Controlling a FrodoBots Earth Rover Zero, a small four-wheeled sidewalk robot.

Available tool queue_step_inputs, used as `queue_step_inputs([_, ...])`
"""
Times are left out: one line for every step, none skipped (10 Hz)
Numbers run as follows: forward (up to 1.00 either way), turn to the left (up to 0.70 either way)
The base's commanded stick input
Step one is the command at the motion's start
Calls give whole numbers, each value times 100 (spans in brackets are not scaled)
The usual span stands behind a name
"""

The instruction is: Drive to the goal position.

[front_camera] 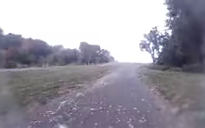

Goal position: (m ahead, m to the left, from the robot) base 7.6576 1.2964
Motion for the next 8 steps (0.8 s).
queue_step_inputs([70,0])
queue_step_inputs([69,0])
queue_step_inputs([69,0])
queue_step_inputs([69,0])
queue_step_inputs([69,0])
queue_step_inputs([69,-1])
queue_step_inputs([69,-6])
queue_step_inputs([69,-11])
